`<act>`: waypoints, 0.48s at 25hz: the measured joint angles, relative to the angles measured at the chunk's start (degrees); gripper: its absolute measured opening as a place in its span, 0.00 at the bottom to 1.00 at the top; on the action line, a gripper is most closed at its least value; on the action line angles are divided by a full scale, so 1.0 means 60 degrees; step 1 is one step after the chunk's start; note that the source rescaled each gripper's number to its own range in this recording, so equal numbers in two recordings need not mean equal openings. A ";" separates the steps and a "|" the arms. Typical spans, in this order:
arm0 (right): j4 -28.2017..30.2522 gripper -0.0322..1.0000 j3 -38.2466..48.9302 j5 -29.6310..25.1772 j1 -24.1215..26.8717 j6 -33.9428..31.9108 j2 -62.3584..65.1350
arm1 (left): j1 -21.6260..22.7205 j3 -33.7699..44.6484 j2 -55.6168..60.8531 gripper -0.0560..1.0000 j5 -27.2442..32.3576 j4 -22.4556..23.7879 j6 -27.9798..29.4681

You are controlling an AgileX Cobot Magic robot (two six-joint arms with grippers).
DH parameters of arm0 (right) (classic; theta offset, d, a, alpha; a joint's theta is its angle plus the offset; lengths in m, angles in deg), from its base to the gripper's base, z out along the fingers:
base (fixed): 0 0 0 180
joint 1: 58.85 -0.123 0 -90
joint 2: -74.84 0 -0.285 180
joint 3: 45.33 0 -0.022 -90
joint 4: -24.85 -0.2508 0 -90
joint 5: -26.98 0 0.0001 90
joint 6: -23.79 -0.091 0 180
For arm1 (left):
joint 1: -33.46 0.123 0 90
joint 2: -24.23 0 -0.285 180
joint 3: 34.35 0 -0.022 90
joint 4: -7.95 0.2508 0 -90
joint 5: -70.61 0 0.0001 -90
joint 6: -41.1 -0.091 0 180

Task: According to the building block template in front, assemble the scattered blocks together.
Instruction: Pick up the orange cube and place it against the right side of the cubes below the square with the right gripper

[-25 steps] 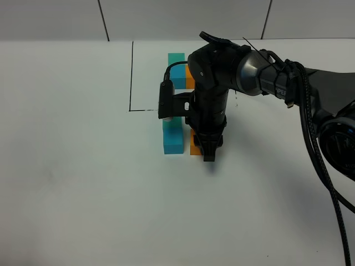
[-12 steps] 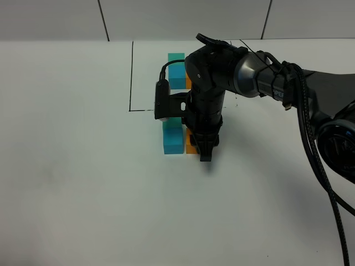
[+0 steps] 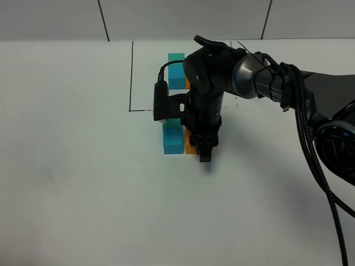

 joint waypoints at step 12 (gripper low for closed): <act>0.0013 0.05 0.0000 0.0028 -0.0011 0.0000 -0.0008 | 0.0000 0.0000 0.0000 0.80 0.0000 0.0000 0.0000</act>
